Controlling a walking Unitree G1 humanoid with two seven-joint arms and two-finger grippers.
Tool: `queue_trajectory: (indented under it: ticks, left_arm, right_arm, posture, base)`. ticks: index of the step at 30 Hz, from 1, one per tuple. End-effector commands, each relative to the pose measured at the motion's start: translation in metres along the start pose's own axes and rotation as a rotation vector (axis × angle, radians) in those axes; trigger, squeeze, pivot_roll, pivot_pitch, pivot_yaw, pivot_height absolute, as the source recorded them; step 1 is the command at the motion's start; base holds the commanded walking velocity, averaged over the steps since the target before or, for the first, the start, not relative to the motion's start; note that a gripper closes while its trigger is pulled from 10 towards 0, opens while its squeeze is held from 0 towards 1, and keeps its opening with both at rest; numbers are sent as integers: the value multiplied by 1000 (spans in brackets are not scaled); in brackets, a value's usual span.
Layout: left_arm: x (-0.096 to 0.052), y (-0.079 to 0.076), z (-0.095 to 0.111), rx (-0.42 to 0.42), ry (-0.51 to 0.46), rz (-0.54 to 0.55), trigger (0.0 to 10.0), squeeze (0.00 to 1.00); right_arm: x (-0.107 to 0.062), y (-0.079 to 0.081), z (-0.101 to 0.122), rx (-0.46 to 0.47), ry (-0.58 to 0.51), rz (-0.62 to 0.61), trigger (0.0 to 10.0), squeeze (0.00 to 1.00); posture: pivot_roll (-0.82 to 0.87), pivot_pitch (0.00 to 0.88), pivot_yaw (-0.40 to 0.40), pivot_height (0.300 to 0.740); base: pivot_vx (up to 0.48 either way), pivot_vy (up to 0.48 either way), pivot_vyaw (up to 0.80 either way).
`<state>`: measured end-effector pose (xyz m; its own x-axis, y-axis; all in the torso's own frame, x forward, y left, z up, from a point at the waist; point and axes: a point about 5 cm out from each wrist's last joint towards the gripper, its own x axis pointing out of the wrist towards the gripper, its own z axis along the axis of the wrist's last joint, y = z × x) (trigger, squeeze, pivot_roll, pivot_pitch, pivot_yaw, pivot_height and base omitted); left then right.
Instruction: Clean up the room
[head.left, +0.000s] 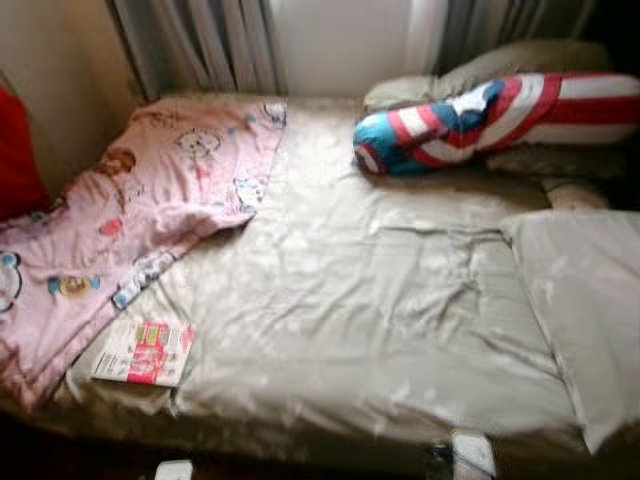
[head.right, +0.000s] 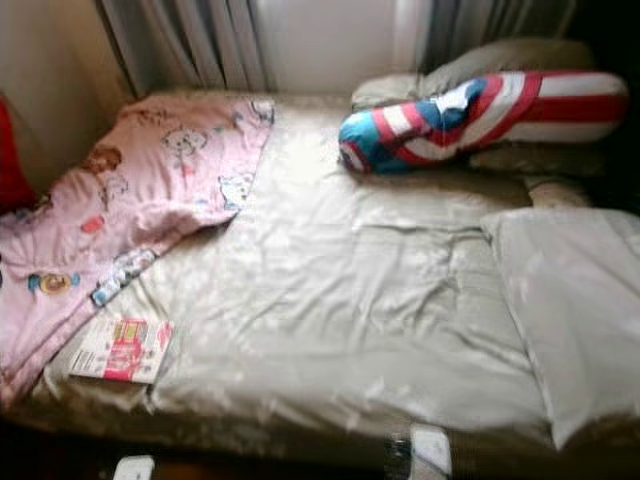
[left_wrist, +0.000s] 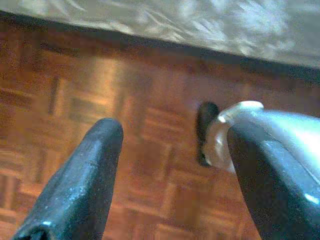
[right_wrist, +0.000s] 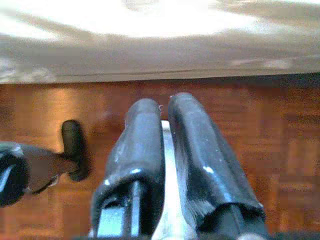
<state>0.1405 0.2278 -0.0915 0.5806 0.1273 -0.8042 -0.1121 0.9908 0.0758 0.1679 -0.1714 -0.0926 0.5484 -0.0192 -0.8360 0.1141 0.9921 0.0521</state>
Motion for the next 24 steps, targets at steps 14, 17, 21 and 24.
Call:
queue_trajectory:
  ticks: [14, 17, 21, 24]
  left_arm:
    - [0, -7, -5, -18, 18, -9, 10000, 0]
    - [0, -7, -4, -20, 17, -8, 10000, 0]
    - [0, -7, -4, -24, 16, -4, 10000, 0]
    - [0, -7, -4, -25, 15, -3, 10000, 0]
  right_arm:
    - [-3, -18, -6, -16, 5, -25, 10000, 0]
    - [-3, -18, -5, -14, 3, -23, 10000, 0]
    - [-3, -17, -4, -12, 0, -21, 10000, 0]
    - [-3, -17, -4, -12, -1, -19, 10000, 0]
  posture:
    - [-16, 69, 15, 740]
    - [-16, 71, 12, 740]
    - [-10, 80, 10, 740]
    - [-10, 80, 10, 740]
  base:
    - [0, 480, 0]
    - [0, 480, 0]
    - [0, 480, 0]
    - [0, 480, 0]
